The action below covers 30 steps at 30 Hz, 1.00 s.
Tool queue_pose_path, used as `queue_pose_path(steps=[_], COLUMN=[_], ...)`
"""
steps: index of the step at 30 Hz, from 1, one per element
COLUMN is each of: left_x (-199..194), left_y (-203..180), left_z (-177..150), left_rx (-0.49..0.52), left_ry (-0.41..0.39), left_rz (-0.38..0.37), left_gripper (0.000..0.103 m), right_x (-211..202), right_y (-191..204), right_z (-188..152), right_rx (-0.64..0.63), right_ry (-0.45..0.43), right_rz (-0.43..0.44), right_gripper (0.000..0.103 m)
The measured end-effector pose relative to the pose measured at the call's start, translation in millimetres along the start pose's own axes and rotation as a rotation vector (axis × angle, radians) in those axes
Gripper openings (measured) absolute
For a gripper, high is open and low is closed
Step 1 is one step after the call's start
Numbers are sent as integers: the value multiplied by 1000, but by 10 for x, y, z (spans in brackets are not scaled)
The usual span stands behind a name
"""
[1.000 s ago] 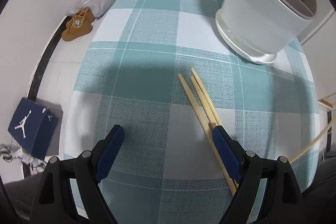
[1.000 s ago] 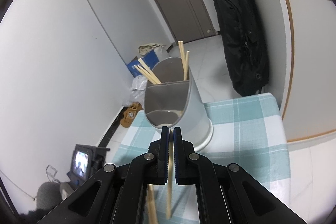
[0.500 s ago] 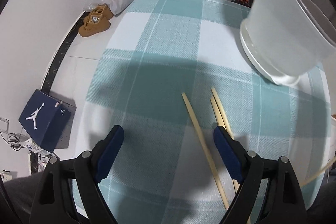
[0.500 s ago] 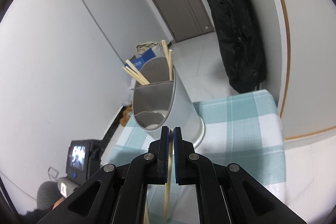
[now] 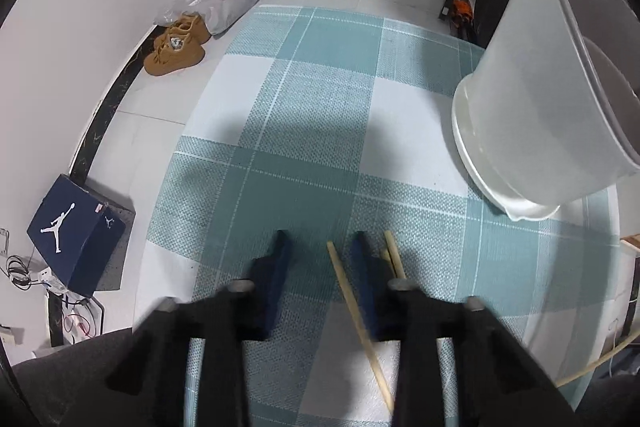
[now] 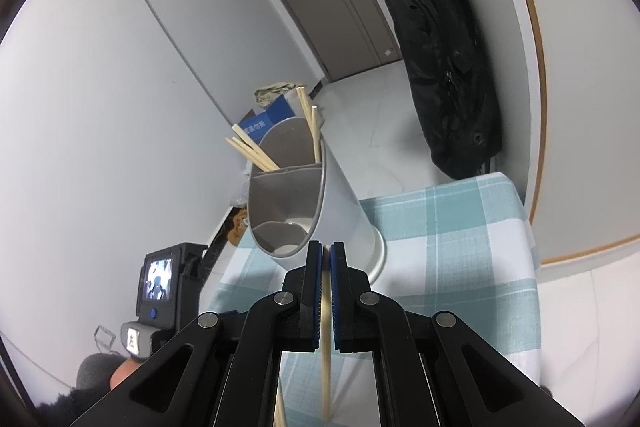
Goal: Organize utensils
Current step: 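Pinch a chopstick with the left gripper while the right gripper holds its chopstick, then carry both held chopsticks up over the white holder and lower them in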
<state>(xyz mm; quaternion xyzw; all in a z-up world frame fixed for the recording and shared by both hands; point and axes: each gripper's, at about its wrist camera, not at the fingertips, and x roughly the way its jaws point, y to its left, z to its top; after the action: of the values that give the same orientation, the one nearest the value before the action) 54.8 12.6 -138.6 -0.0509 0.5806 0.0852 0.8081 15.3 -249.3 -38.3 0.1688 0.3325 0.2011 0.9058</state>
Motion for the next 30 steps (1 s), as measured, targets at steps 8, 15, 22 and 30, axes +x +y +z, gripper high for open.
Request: queue_pose_path(steps=[8,15,22,30], left_x=[-8,-129,-637,-1144], left_y=[-86,-35,83,54], left_z=[5,72,84,-93], left_rx=[15,-6,-47,16], left_ry=[-26,-62,-211,-398], left_rz=[12,-61,-197,-274], left_gripper=[0,0,0,0], right_x=[-65,-74,-68,-29], right_y=[90,179,279,354], right_z=[-13,-43,-57,-112], right_rx=[-29,-44,-75,-82], right_ry=[-7,-3,-12,-11], right_rz=[-38,-63,-65,-67], right_gripper=[3,3,3,3])
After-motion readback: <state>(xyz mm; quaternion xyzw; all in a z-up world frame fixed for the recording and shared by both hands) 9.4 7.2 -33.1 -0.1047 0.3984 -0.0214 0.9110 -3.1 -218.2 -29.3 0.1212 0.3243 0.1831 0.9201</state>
